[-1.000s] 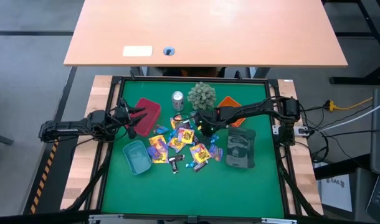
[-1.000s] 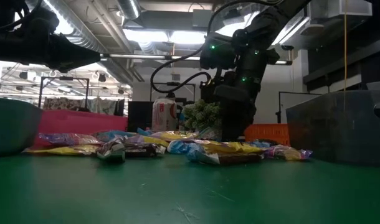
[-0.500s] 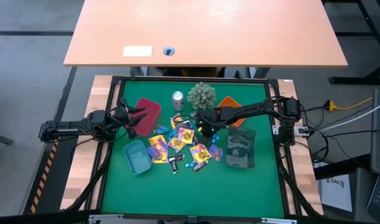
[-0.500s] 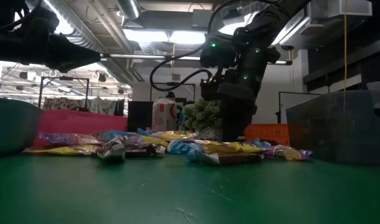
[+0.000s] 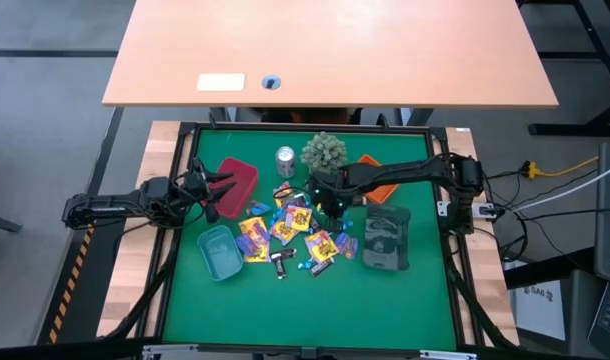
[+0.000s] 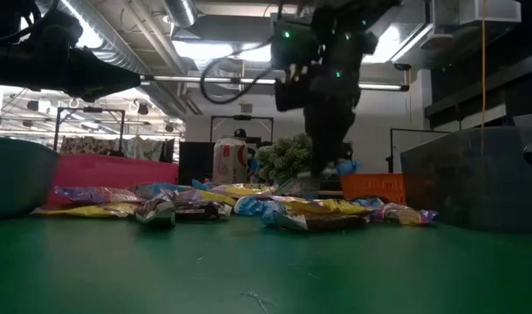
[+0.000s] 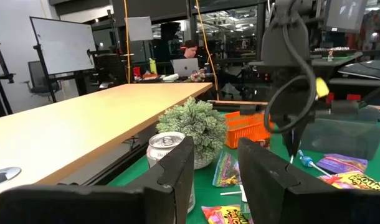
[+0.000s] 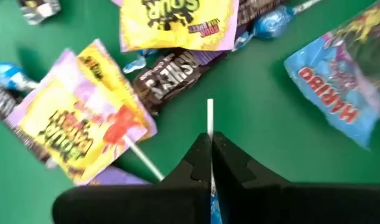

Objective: Sort candy
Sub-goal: Put the blue candy into the orange bin

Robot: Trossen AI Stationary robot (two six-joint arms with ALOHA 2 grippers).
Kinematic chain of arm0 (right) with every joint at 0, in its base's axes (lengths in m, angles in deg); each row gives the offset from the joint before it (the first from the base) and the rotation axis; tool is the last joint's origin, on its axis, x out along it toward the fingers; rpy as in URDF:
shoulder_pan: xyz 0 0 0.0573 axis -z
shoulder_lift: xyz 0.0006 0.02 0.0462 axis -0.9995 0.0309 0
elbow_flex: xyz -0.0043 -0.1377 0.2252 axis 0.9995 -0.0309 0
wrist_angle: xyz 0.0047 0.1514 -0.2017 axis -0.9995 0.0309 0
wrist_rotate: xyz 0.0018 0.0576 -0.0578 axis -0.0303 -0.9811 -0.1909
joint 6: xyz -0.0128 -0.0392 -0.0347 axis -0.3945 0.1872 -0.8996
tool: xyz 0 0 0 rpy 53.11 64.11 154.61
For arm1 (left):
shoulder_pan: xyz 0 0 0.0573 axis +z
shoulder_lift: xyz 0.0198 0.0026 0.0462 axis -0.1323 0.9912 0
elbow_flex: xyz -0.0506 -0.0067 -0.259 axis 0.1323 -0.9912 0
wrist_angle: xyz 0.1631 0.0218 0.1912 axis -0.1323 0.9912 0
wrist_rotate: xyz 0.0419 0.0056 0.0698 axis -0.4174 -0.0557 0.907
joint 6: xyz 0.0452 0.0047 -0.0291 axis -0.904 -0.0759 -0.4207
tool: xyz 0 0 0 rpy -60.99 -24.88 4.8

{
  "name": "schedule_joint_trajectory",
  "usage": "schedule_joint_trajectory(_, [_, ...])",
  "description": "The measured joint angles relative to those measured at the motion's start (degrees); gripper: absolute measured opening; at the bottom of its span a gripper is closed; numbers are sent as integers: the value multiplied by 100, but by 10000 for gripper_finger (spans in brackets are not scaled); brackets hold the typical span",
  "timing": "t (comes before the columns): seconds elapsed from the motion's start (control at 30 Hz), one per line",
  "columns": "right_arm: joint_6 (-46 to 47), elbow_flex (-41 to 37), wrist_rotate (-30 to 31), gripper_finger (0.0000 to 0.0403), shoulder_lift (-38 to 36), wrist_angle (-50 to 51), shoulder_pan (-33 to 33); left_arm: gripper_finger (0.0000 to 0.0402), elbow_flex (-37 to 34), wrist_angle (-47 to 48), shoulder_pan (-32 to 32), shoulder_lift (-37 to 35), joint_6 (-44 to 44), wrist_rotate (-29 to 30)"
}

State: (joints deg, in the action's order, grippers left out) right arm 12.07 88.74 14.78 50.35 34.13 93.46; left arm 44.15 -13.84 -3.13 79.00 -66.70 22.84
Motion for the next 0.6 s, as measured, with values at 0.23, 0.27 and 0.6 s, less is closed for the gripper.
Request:
schedule_joint_trajectory(0.23, [-673, 660, 16, 0, -49, 1268, 4, 115, 0, -1, 0, 0, 2, 0])
schedule_joint_trajectory(0.27, [-760, 659, 15, 0, -94, 1391, 4, 115, 0, -1, 1, 0, 2, 0])
schedule_joint_trajectory(0.6, [-1038, 316, 68, 0, -1022, 1907, 297, 115, 0, -19, 2, 0, 2, 2])
